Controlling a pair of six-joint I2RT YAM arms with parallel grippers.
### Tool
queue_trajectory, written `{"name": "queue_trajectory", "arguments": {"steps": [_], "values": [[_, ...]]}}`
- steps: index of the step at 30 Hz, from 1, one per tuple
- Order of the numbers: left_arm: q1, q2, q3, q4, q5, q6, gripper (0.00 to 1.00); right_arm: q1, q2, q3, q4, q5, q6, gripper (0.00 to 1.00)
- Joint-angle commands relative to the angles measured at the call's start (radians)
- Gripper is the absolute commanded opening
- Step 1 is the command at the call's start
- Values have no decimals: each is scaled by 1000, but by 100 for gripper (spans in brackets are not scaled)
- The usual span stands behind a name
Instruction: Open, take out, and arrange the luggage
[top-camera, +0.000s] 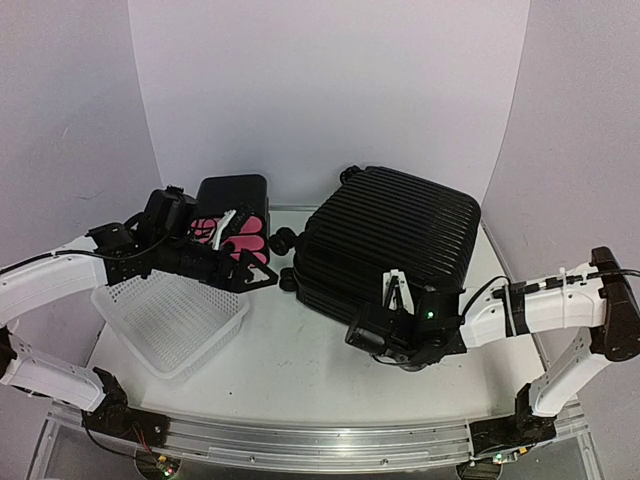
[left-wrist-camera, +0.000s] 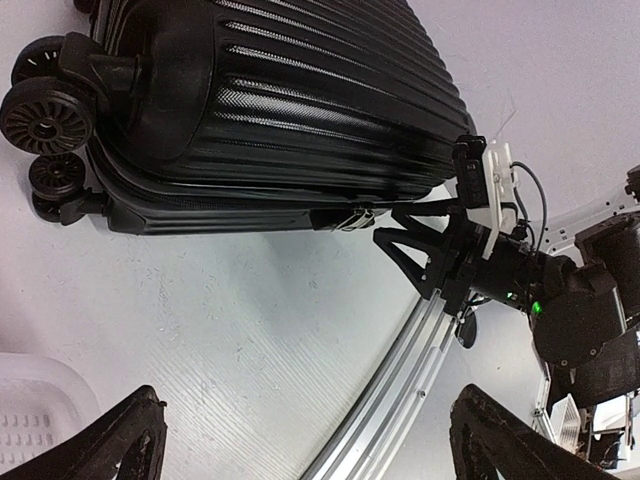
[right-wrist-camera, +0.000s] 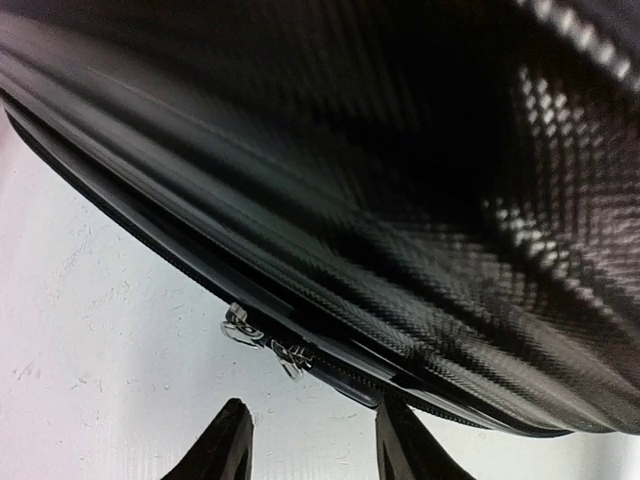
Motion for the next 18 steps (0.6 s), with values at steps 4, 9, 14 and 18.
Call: {"name": "queue_trajectory", "arguments": {"steps": [4,9,14,18], "values": [[-19,-9,-76,159,45,-61,100,-16,-34,19,58,-68,-77,48],[-157,93,-90,299,-42,-48,97,-44,-125,-33,56,-134,-84,58],[-269,174,-247,763,-123,-37,93,-44,-160,28,-9,-247,-160,65],[-278,281,-293,1002,-158,6,89,-43,-194,107,-151,-265,-181,65]]}}
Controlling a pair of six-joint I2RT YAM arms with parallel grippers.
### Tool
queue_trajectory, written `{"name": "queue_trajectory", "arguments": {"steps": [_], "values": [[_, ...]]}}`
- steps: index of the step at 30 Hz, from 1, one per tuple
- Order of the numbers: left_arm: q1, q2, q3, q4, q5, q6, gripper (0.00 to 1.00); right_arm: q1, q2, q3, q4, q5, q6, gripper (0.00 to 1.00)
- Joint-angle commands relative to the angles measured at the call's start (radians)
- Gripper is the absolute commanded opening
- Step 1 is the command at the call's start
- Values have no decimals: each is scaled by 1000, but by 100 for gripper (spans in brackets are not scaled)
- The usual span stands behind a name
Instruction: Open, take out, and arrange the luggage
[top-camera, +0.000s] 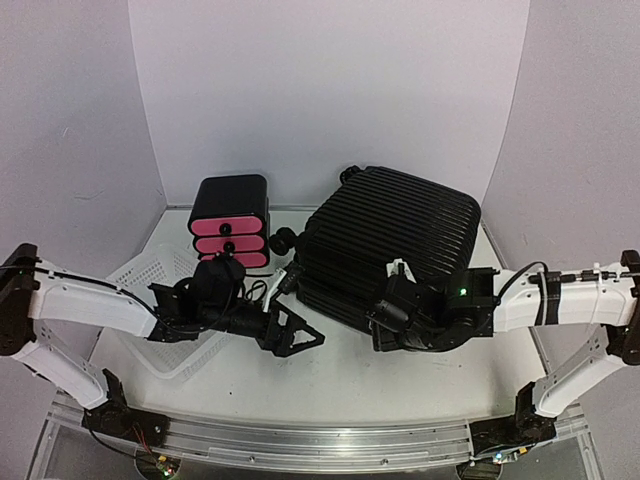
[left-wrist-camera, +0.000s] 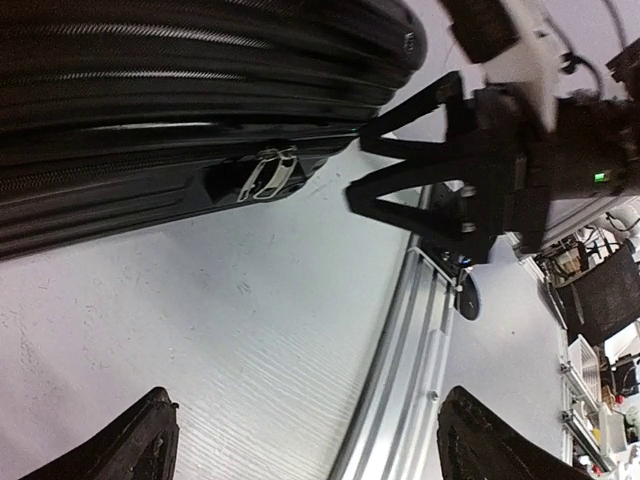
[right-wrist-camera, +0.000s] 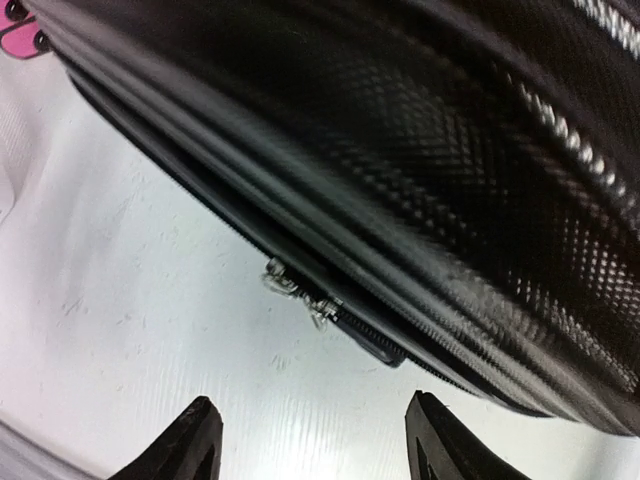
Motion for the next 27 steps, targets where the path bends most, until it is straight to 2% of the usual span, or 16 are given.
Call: {"name": "queue_trajectory", "arguments": {"steps": [1,4,7,10,14,18,27], "values": [[2,130,-10,394,-76,60,87,2,-79,100,-132,-43,-51,65],[-3,241,42,465,-50,84,74,2,-132,103,-145,-38,-67,66],[-14,341,88,557,-51,62,67,2,-174,108,-147,-29,-89,66],[-47,418,96,687,-64,65,66,2,-200,117,-152,-24,-112,66],[-98,502,132,769,-134,67,62,2,-230,117,-157,-17,-132,66],[-136,559,177,787,-226,81,59,2,-260,101,-161,-12,-142,66],[-140,633,240,797,-347,60,50,2,-340,61,-162,-5,-153,66]]}}
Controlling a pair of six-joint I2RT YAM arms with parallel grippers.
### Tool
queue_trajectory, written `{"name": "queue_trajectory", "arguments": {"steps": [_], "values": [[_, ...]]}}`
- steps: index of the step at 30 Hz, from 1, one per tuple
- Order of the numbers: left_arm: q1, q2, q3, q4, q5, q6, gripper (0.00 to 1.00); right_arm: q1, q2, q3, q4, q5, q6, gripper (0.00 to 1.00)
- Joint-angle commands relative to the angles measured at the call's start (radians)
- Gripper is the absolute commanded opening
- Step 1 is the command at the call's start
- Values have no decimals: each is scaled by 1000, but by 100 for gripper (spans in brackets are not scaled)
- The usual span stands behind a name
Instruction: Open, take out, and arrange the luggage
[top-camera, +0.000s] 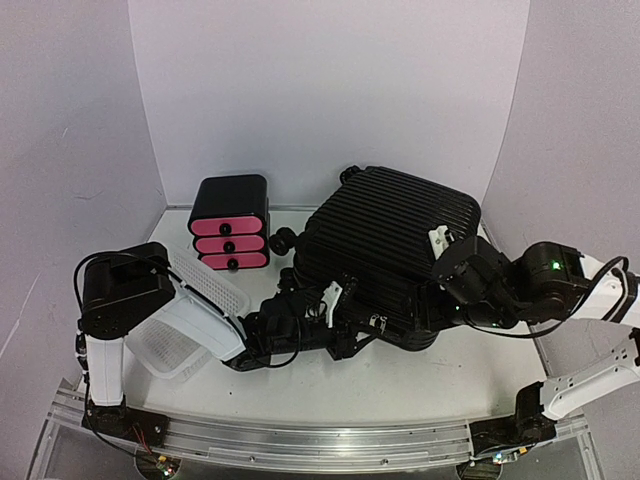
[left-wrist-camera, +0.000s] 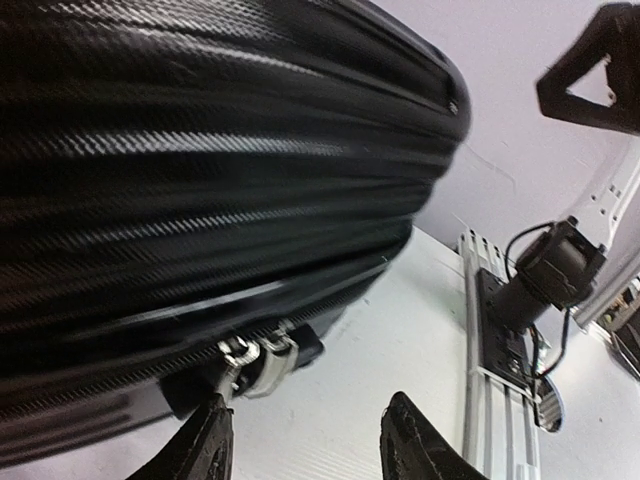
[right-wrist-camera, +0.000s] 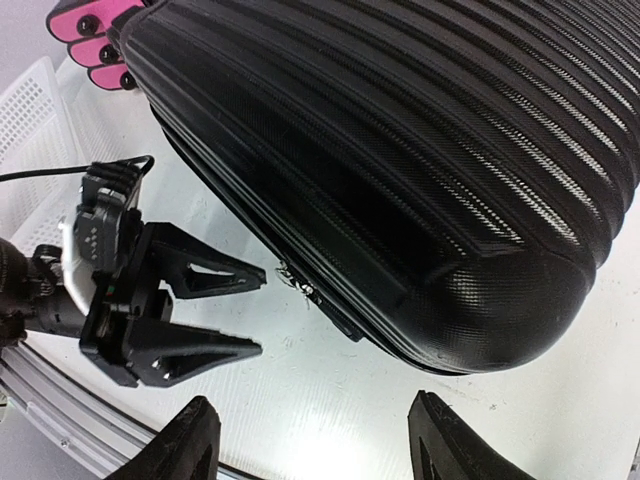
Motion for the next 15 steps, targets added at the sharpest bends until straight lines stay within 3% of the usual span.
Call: {"name": "queue_trajectory", "arguments": {"steps": [1,9,15], "values": [[5,17,45,76,-109,-10,49,1,-56,-16,6,31,-21,66],[5,71,81,72,-123,-34,50,2,-120,-67,3,87,-13,67],[5,93,102,66,-117,-26,40,2,-123,-57,-1,96,-28,68]]}}
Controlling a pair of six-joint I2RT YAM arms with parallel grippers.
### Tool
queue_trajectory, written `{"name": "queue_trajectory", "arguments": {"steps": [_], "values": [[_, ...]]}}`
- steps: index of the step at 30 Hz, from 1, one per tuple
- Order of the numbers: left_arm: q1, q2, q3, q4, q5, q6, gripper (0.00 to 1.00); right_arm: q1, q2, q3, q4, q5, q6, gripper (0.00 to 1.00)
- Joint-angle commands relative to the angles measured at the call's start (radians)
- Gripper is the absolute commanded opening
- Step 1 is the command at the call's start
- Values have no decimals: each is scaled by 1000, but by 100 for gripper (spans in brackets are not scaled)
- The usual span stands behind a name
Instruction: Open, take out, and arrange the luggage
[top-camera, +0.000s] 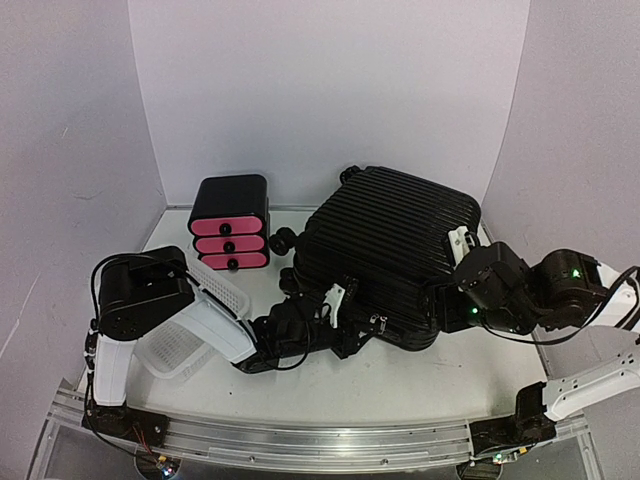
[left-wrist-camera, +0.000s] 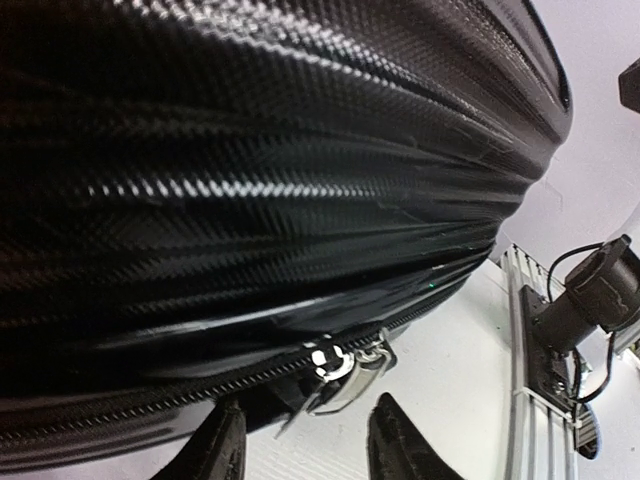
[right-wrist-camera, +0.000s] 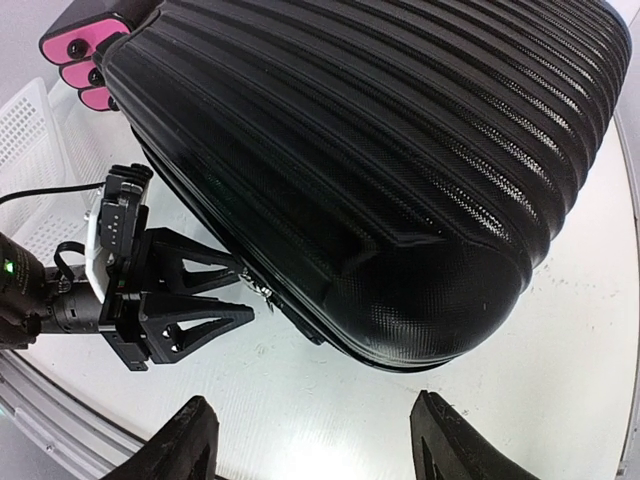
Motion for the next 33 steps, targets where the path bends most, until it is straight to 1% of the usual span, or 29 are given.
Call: {"name": "queue_trajectory", "arguments": {"steps": [1,5,14,16,21,26,28,29,31,33], "values": [[3,7,56,51,-11,1,38,1,-9,14,10,41,-18,68],[4,17,76,47,-5,-15,30,2,3,28,2,47,-25,68],[3,18,93,-4,-40,-12,18,1,22,62,-40,58,-18,66],[3,12,100,-33,-71,0,11,2,31,67,-45,52,-14,66],[3,-5,100,-65,-104,23,7,1,51,94,-98,72,18,66],[2,-47,63,-78,-156,58,3,-10,67,165,-207,163,26,66],[2,-65,54,-100,-180,75,2,-62,74,206,-253,169,22,67],[3,-71,50,-109,-187,84,2,-109,76,220,-258,147,6,68],[2,-78,48,-127,-194,95,1,-232,86,241,-262,70,-43,69],[2,-81,47,-138,-192,93,1,-372,94,267,-278,1,-71,74]]}}
